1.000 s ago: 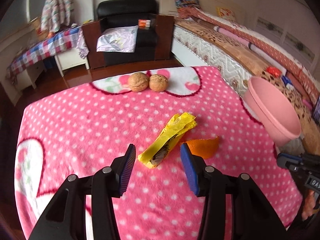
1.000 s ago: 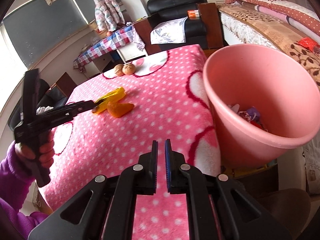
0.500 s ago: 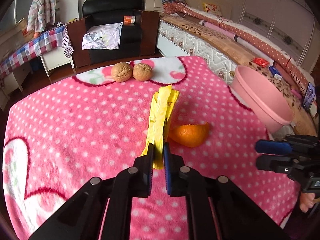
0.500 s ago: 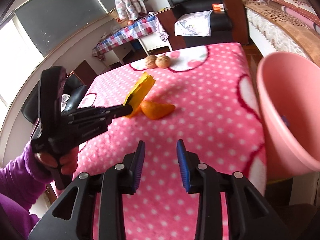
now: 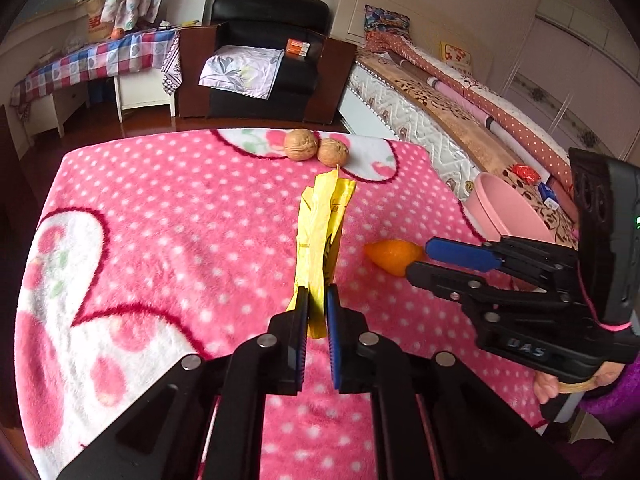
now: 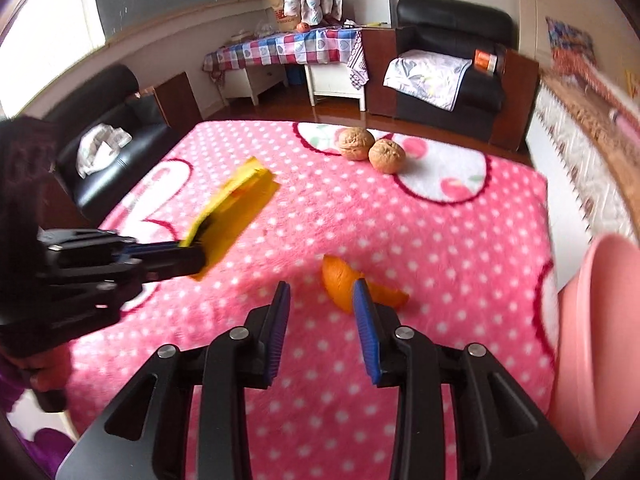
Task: Collect trash
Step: 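Grasp the yellow wrapper with the left tool while the right tool reaches toward the orange peel, then grasp the orange peel with the right tool while the left tool holds the yellow wrapper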
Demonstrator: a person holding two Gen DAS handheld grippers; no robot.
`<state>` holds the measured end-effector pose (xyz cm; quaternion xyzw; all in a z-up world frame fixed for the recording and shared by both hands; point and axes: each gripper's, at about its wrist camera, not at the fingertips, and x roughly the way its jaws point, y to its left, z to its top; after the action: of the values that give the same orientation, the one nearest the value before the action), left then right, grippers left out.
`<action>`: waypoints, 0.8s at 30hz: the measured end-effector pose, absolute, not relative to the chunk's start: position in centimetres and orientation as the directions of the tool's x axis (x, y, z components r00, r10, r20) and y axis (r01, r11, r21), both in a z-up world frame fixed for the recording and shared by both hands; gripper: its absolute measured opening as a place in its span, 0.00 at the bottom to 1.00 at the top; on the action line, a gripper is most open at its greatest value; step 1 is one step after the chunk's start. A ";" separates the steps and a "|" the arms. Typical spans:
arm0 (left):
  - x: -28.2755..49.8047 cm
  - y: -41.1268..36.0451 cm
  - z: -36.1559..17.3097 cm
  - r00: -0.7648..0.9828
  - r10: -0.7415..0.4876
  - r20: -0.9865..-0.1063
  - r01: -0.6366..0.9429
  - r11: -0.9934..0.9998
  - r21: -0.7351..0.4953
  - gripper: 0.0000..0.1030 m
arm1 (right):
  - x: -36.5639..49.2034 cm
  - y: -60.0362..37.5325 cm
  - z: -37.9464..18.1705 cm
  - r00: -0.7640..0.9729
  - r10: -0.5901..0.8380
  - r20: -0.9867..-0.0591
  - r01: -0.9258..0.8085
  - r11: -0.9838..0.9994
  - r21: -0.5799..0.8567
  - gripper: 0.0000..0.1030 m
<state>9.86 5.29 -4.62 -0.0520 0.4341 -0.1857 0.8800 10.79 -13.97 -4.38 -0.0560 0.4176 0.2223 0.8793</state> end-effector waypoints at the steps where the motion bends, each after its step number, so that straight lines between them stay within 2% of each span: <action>1: 9.9 5.5 -4.6 0.555 -0.374 -0.743 0.277 0.925 -0.259 0.08 | 11.0 -13.7 -4.5 0.559 0.331 -0.760 -0.440 0.896 0.066 0.32; 7: 9.7 6.2 -5.0 0.551 -0.381 -0.742 0.229 0.925 -0.304 0.08 | 12.3 -13.3 -5.9 0.585 0.248 -0.772 -0.442 0.896 -0.046 0.32; 14: 9.4 6.5 -5.3 0.543 -0.385 -0.746 0.211 0.923 -0.323 0.08 | 13.7 -13.8 -6.2 0.556 0.282 -0.782 -0.462 0.887 -0.008 0.32; 21: 9.1 6.3 -4.9 0.546 -0.392 -0.740 0.215 0.920 -0.329 0.08 | 13.7 -14.9 -5.4 0.535 0.323 -0.780 -0.454 0.889 0.056 0.17; 24: 9.2 6.0 -4.8 0.543 -0.395 -0.741 0.216 0.919 -0.331 0.08 | 13.0 -15.8 -4.8 0.533 0.350 -0.770 -0.430 0.896 0.110 0.16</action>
<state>9.20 6.03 -4.83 -0.1004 0.4447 -0.1750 0.8726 12.99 -15.76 -4.82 -0.0463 0.4289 0.2231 0.8742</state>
